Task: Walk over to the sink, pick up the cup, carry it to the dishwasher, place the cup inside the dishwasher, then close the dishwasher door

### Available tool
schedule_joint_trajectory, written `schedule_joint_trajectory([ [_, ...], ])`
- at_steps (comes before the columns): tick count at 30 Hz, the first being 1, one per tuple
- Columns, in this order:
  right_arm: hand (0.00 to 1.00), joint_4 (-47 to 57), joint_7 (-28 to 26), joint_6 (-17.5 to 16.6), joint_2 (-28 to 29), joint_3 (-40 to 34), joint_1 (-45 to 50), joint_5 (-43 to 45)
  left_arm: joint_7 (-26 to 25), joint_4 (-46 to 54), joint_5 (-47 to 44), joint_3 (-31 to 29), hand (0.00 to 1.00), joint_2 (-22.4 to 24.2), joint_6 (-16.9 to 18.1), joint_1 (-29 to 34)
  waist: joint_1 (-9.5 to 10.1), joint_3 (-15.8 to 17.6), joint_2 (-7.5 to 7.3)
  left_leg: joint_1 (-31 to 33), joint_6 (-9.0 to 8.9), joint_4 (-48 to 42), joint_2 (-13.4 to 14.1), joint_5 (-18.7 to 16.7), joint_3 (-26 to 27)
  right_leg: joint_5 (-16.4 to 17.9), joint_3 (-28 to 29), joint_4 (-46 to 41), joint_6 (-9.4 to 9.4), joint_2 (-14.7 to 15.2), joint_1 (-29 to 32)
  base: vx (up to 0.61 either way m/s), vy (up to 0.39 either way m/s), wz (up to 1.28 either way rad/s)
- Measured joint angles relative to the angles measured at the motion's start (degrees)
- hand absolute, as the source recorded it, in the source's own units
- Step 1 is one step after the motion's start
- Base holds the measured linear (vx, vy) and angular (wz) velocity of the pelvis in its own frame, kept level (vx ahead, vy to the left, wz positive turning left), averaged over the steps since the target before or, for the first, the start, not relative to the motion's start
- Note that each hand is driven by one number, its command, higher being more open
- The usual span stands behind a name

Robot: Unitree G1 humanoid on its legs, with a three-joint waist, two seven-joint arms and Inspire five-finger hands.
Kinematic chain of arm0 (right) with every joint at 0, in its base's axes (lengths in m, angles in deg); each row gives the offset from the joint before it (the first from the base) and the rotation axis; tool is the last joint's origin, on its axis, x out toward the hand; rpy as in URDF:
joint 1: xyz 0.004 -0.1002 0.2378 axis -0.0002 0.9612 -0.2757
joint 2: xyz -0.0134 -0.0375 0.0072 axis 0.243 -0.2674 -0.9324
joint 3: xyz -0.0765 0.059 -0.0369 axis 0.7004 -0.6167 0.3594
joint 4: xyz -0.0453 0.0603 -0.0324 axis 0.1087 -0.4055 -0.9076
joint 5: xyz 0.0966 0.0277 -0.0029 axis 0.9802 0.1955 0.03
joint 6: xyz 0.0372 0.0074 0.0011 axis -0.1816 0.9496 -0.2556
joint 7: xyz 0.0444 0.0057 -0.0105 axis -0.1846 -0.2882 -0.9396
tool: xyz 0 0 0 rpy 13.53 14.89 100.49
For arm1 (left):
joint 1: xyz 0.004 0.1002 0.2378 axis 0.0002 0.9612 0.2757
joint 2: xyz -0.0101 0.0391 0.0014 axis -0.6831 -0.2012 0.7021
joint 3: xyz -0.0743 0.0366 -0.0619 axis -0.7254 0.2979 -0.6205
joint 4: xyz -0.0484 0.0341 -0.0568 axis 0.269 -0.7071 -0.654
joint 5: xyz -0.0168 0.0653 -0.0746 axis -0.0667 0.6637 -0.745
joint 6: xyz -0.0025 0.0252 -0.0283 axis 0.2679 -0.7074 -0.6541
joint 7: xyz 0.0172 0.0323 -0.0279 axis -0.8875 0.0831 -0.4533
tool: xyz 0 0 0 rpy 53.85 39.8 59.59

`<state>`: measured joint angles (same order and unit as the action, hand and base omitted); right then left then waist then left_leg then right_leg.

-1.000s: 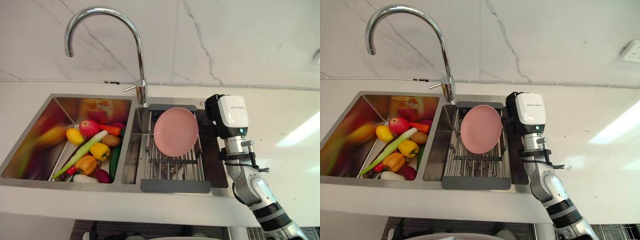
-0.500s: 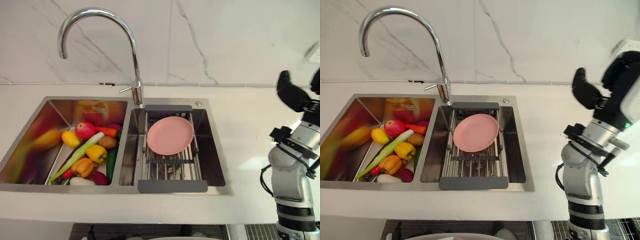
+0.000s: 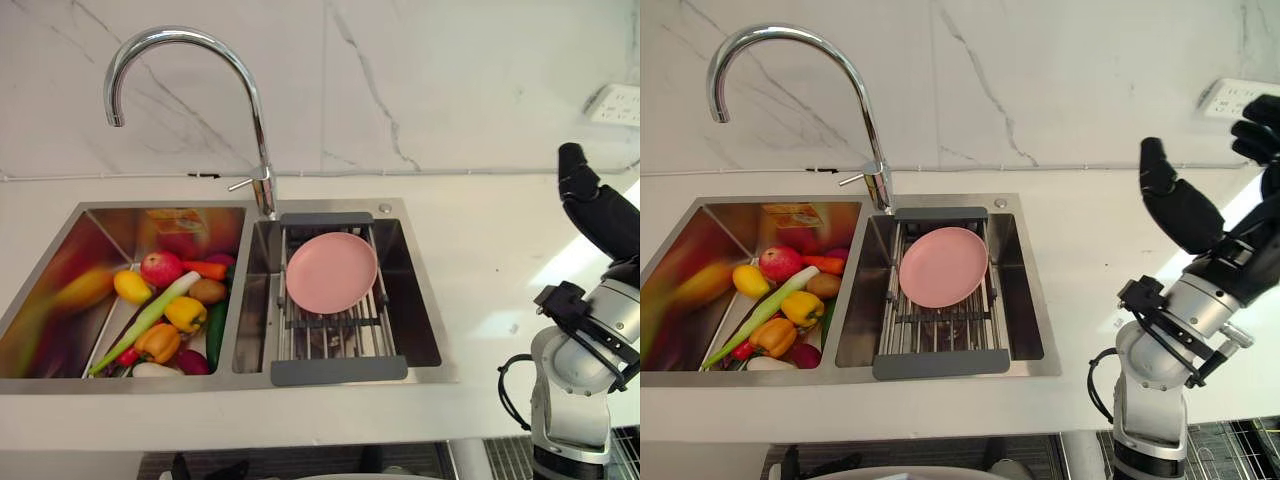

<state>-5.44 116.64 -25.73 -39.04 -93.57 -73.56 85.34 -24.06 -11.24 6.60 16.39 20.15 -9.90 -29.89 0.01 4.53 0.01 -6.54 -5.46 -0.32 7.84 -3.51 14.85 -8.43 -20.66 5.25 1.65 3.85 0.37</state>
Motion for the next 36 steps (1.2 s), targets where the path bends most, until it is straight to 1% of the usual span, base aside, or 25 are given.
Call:
schedule_joint_trajectory([
  [1,1.0,0.0,-1.7,-0.2,0.8,0.8,0.8,2.2,-0.1,0.0,0.0,0.0,1.0,0.1,-0.1,0.0,0.02,-0.2,0.08,0.0,0.0,0.0,0.0,0.0,0.1,0.0,0.0,0.0,-0.06,0.0,0.1,0.0,0.0,0.0],
  [2,1.0,-0.1,-2.2,-0.5,1.1,1.3,1.1,3.2,-0.2,0.0,0.0,-0.1,1.0,0.2,-0.1,0.1,0.04,-0.4,0.13,0.0,0.0,0.1,0.0,0.0,0.1,-0.1,0.1,0.0,-0.08,0.0,0.1,0.02,0.021,-0.04],
  [5,1.0,-0.1,-7.6,-2.7,3.4,2.4,1.7,13.7,-0.6,0.0,0.0,-0.2,1.0,0.3,-0.1,0.1,0.14,-1.0,0.15,0.0,0.0,0.1,0.0,0.0,0.6,-0.3,0.5,0.0,-0.08,-0.1,0.3,0.01,0.024,-0.07],
  [6,1.0,-0.1,-10.1,-3.9,4.0,3.0,1.9,19.2,-0.6,0.0,0.0,-0.3,1.0,0.3,-0.1,0.1,0.13,-1.1,0.1,-0.1,0.01,0.1,0.0,0.0,0.8,-0.4,0.6,0.0,-0.09,-0.1,0.3,-0.02,0.025,-0.06],
  [7,1.0,-0.1,-13.0,-4.6,4.9,3.3,2.3,22.7,-0.7,0.0,-0.1,-0.4,1.0,0.4,-0.1,0.1,0.15,-1.3,0.04,-0.1,0.03,0.1,0.0,0.0,0.9,-0.4,0.7,0.0,-0.09,-0.1,0.3,-0.02,0.024,-0.06],
  [9,1.0,-0.2,-16.1,-5.2,5.3,4.5,3.1,23.3,-0.7,0.0,-0.1,-0.6,1.0,0.5,-0.1,0.1,0.15,-1.4,-0.01,-0.3,0.03,0.1,0.0,0.0,1.2,-0.5,1.0,0.0,-0.08,-0.1,0.3,-0.01,0.011,-0.05],
  [10,1.0,-1.8,-24.8,-5.5,5.4,5.0,3.3,23.8,-0.7,0.0,-0.6,-2.3,1.0,0.7,-0.1,0.1,0.16,-2.2,-1.13,-0.4,0.03,-0.1,0.0,0.0,1.7,-0.3,1.2,0.0,0.19,-0.1,0.3,0.0,0.004,-0.03],
  [16,1.0,-1.8,-24.9,-5.5,5.4,5.0,3.3,23.9,-0.6,0.0,-0.6,-2.2,1.0,0.6,-0.1,0.1,0.15,-2.2,-1.14,-0.3,0.03,-0.2,-0.1,0.0,1.6,-0.4,1.1,0.0,0.11,0.0,0.3,0.0,0.0,0.01],
  [20,1.0,-2.0,-26.8,-5.5,5.1,5.0,3.4,23.6,1.4,0.0,-1.2,-2.0,1.0,0.2,-0.6,-0.8,0.07,-2.2,-1.15,0.4,0.03,-0.7,-0.1,0.0,0.7,-0.5,0.4,0.0,-0.02,0.3,0.3,0.0,0.001,0.1],
  [22,1.0,-2.0,-27.0,-5.5,4.2,4.7,3.4,21.1,2.9,0.0,-1.1,-1.0,1.0,-0.4,-1.7,-1.7,-0.15,-2.2,-1.16,1.2,0.06,-1.2,-0.2,0.0,-0.3,-0.3,-0.4,0.0,0.16,0.5,0.4,-0.01,0.013,0.19],
  [23,1.0,-2.0,-27.2,-5.4,3.3,4.7,3.4,18.0,3.8,0.0,-1.2,0.1,1.0,-1.0,-2.1,-2.1,-0.15,-2.2,-1.17,1.5,0.08,-1.4,-0.2,-0.1,-0.4,-0.3,-0.5,0.0,0.19,0.6,0.5,-0.02,0.022,0.08],
  [25,1.0,-2.0,-28.1,-5.1,1.4,4.4,3.4,12.5,5.3,0.0,-1.1,0.6,1.0,-1.5,-2.7,-2.4,-0.22,-2.1,-1.19,1.7,0.11,-1.5,-0.3,-0.1,-0.5,-0.3,-0.6,0.0,0.19,0.7,0.5,-0.01,0.012,0.02],
  [26,1.0,-1.9,-28.5,-4.7,0.1,4.3,3.4,8.3,6.0,-0.1,-1.2,0.6,1.0,-1.6,-3.1,-2.5,-0.3,-2.1,-1.2,1.7,0.12,-1.5,-0.3,-0.1,-0.5,-0.3,-0.6,0.0,0.19,0.7,0.5,0.0,0.0,0.0],
  [28,1.0,-1.2,-30.8,-3.3,-3.8,4.6,3.4,-3.2,7.1,-0.2,-1.1,0.6,1.0,-1.9,-3.6,-2.5,-0.82,-2.1,-1.25,1.7,0.17,-1.5,-0.3,-0.2,-0.3,-0.3,-0.5,0.0,0.22,0.7,0.6,0.0,0.015,0.0],
  [29,1.0,-1.0,-31.4,-3.1,-4.9,5.0,3.4,-5.4,7.3,-0.3,-1.0,0.6,1.0,-2.0,-3.6,-2.5,-0.87,-2.1,-1.27,1.7,0.12,-1.5,-0.3,-0.4,-0.3,-0.3,-0.4,0.0,0.23,0.7,0.6,0.0,0.03,-0.03],
  [31,1.0,0.5,-34.4,-1.9,-8.9,5.8,3.4,-14.4,7.5,-0.3,-0.9,0.7,1.0,-2.1,-3.8,-2.7,-0.93,-2.1,-1.27,1.9,-0.13,-1.7,-0.3,-0.8,-0.1,-0.3,-0.4,0.0,0.3,0.8,0.7,0.0,0.0,0.0],
  [32,1.0,0.9,-35.2,-1.5,-10.3,6.4,3.4,-17.1,7.5,-0.3,-1.0,0.7,1.0,-2.2,-3.9,-2.7,-0.93,-2.1,-1.28,1.9,-0.14,-1.7,-0.3,-0.9,0.0,-0.2,-0.4,0.0,0.32,0.8,0.7,0.02,0.03,0.01],
  [34,1.0,1.8,-38.4,-1.2,-15.9,8.9,3.2,-27.1,7.6,-0.6,-0.9,0.7,1.0,-2.3,-4.2,-3.0,-0.89,-2.0,-1.37,2.0,-0.2,-1.7,-0.3,-1.0,0.0,-0.2,-0.5,-0.3,0.39,0.8,0.7,0.03,0.032,0.03],
  [35,1.0,1.8,-39.1,-1.1,-17.2,9.6,3.1,-28.9,7.6,-0.7,-0.7,0.7,1.0,-2.4,-4.2,-3.0,-0.88,-2.0,-1.41,2.0,-0.2,-1.6,-0.3,-1.0,0.0,-0.2,-0.6,-0.3,0.39,0.9,0.7,0.03,0.033,0.05],
  [36,1.0,1.8,-41.0,-0.9,-18.9,10.8,2.8,-31.6,7.6,-0.7,0.2,0.7,1.0,-2.5,-4.2,-3.1,-0.88,-1.9,-1.54,2.0,-0.2,-1.5,-0.3,-1.0,0.0,-0.3,-0.7,-0.3,0.23,0.9,0.7,0.02,0.027,0.06],
])
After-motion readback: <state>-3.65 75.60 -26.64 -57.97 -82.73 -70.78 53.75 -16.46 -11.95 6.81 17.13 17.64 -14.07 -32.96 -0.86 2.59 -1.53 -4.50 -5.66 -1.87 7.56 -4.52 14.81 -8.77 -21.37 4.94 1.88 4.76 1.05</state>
